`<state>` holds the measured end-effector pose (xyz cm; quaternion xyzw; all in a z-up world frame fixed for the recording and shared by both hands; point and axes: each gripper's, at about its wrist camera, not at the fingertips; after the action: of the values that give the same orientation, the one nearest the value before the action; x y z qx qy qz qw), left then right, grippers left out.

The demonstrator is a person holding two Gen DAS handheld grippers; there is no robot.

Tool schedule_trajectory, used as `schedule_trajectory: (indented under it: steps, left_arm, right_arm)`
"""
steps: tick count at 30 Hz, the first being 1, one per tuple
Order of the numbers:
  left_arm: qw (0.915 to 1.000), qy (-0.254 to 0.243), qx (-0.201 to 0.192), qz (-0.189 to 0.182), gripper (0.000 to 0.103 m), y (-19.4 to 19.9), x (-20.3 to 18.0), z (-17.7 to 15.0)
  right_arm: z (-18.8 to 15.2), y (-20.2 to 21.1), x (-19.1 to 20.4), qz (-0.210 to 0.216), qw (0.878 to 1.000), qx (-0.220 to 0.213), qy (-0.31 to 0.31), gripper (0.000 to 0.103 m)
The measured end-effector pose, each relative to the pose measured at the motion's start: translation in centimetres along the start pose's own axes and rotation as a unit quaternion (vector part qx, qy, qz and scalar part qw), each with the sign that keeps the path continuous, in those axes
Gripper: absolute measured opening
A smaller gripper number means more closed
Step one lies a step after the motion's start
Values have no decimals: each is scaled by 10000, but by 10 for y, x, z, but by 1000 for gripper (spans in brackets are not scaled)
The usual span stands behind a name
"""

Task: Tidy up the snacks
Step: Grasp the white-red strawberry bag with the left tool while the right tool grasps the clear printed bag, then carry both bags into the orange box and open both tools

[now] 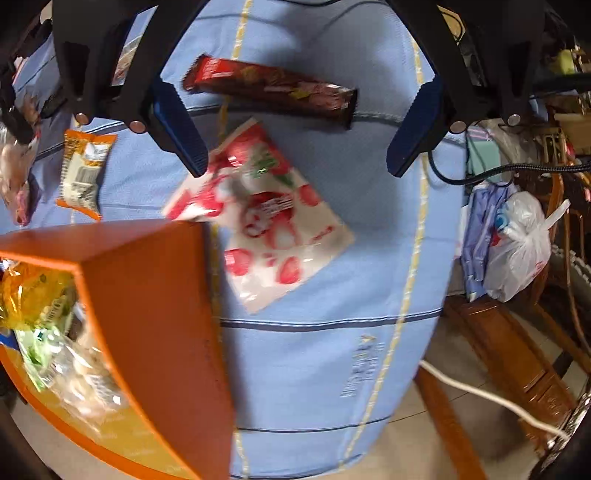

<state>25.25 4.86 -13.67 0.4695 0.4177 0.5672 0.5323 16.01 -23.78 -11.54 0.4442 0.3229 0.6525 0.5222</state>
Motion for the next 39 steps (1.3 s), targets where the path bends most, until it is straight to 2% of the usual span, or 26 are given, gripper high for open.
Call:
schedule_trajectory:
  steps: [4, 7, 9, 10, 11, 12, 13, 15, 19, 24, 29, 33, 39]
  left_arm:
    - [9996, -282, 58, 18, 95, -8, -21, 4]
    - [9990, -342, 171, 248, 95, -28, -31, 12]
    - [9998, -168, 102, 52, 94, -32, -28, 15]
    - [9999, -42, -15, -135, 76, -30, -23, 15]
    - [9992, 62, -19, -386, 63, -29, -19, 14]
    - [9991, 62, -87, -411, 49, -26, -17, 13]
    - [9992, 2, -178, -350, 30, -22, -16, 11]
    - [9992, -119, -236, -291, 24, -13, -12, 6]
    - [9981, -16, -342, -521, 22, 11, 4, -14]
    - [9972, 80, -458, -581, 22, 39, 15, -33]
    - [9950, 109, -592, -797, 22, 66, 15, -38]
    - [9914, 31, -741, -1083, 22, 89, 10, -31]
    - [9806, -257, -1189, -1537, 22, 131, -25, -5]
  right_arm:
    - [-13, 4, -12, 44, 9997, 114, -196, 39]
    - [-19, 5, -7, 52, 9996, 124, -236, 39]
    - [-21, 7, -4, 68, 9998, 103, -177, 39]
    - [-22, 9, -1, 64, 9998, 91, -138, 39]
    - [-21, 10, 2, 64, 9999, 83, -100, 39]
    - [-19, 11, 5, 65, 9999, 65, -78, 39]
    - [-18, 12, 8, 65, 9999, 48, -66, 39]
    - [-16, 16, 12, 70, 10000, -6, -22, 39]
    - [-9, 29, 27, 181, 9995, -190, 193, 39]
    - [1, 43, 42, 232, 9978, -419, 454, 39]
    - [3, 55, 45, 272, 9967, -551, 535, 39]
    - [9, 70, 43, 260, 9955, -759, 509, 39]
    - [34, 94, 36, 46, 9915, -1220, 451, 39]
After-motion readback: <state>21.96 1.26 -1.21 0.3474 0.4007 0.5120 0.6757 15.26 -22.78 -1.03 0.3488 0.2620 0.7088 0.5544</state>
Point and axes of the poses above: each gripper's, at about its wrist camera, not at the fingertips, and y roughly against the way its jaws point, x to its left, z to its top, and after that the axes turned 3 degrees about y, right-handed
